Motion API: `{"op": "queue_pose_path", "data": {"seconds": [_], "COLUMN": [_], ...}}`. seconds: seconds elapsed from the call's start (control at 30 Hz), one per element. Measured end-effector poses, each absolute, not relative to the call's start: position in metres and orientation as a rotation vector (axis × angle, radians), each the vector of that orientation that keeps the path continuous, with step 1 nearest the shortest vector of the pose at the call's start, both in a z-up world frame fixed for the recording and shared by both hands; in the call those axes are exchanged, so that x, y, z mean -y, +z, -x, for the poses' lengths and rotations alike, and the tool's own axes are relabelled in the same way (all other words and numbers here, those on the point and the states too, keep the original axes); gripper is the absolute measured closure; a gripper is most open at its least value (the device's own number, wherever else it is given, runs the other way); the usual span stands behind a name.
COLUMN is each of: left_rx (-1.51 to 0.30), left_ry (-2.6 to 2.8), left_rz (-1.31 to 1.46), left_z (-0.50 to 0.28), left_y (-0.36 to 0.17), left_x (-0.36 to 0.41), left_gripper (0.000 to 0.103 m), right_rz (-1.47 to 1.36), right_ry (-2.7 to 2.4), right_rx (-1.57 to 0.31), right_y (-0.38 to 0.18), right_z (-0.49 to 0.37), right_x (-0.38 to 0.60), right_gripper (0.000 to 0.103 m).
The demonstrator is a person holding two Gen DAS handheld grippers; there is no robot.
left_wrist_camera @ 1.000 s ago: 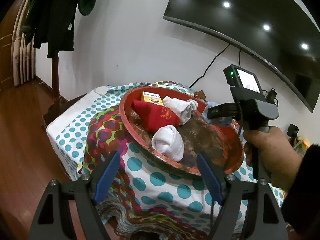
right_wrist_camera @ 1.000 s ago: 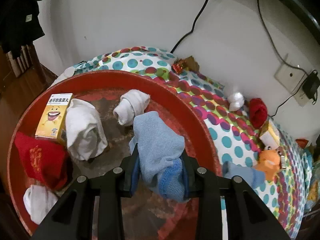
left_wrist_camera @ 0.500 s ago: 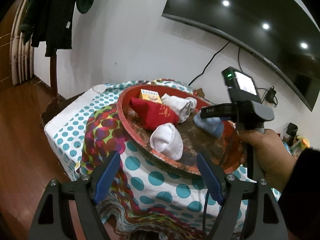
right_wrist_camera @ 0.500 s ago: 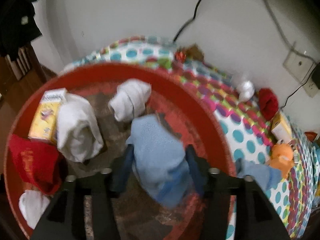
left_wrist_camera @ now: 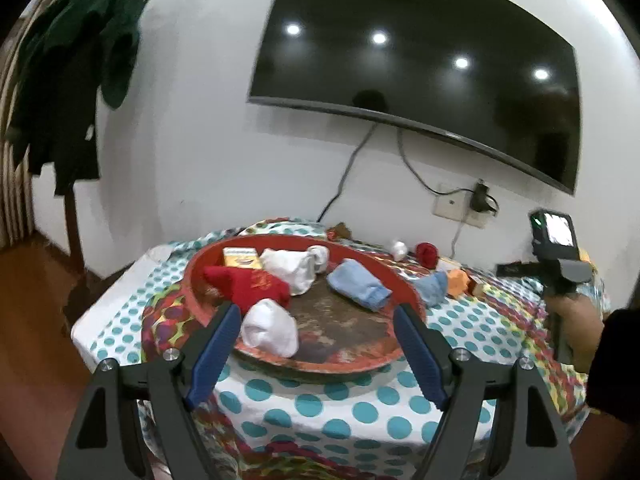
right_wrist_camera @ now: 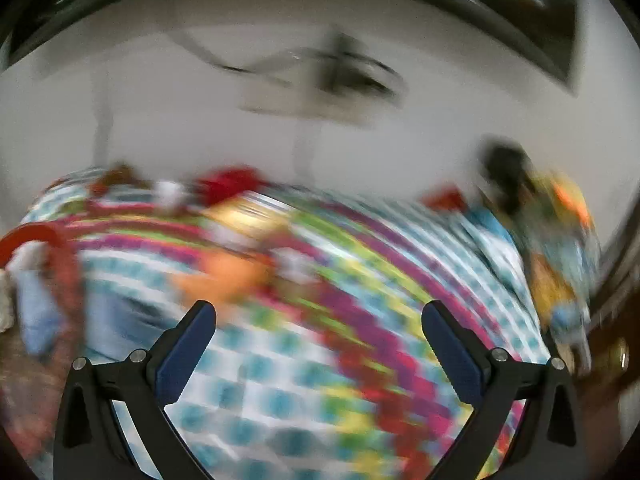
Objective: Organize objects
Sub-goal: 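Reach to the blue sock on the cloth and grasp it with the left gripper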
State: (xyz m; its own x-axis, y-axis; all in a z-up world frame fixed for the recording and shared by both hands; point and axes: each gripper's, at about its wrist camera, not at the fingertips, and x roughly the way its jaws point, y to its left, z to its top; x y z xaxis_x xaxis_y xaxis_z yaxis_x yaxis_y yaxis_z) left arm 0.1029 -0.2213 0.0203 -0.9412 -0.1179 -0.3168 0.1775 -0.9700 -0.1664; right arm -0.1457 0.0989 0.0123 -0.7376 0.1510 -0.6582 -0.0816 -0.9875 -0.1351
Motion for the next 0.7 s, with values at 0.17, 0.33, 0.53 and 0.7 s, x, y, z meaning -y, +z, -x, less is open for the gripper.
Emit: {"op": "queue_pose_path", "data": {"seconds": [0.17,0.33,0.53,0.7], "left_rx": [-0.254,-0.063,-0.025,-0.07], "left_ry": [-2.981,-3.065,-3.159,-3.178], "left_rz": [-0.564,-0.593,-0.796,-0.891], "left_z": [-0.095,-0.095,-0.075,-0.033], "left_y": [0.013,-0.002,-0.021,-0.009], "left_x": [0.203,0.167,0.122,0.098], "left_gripper": [0.022,0.022,0.022,0.022], "right_rz": [1.102,1.084,1.12,1.147], "right_ry": [2.711,2.718,2.737,2.77], "right_rx": [0.008,-0.043,-0.155,-0.344], "right_y": [-0.01,-0.012,-0.023,-0.028], "right_z": [0.139,0.138,0.143,0.146], "right_x": [-0.182,-0.219,-0.247,-0.266], "right_gripper": [0.001,0.001,0.0,0.0]}}
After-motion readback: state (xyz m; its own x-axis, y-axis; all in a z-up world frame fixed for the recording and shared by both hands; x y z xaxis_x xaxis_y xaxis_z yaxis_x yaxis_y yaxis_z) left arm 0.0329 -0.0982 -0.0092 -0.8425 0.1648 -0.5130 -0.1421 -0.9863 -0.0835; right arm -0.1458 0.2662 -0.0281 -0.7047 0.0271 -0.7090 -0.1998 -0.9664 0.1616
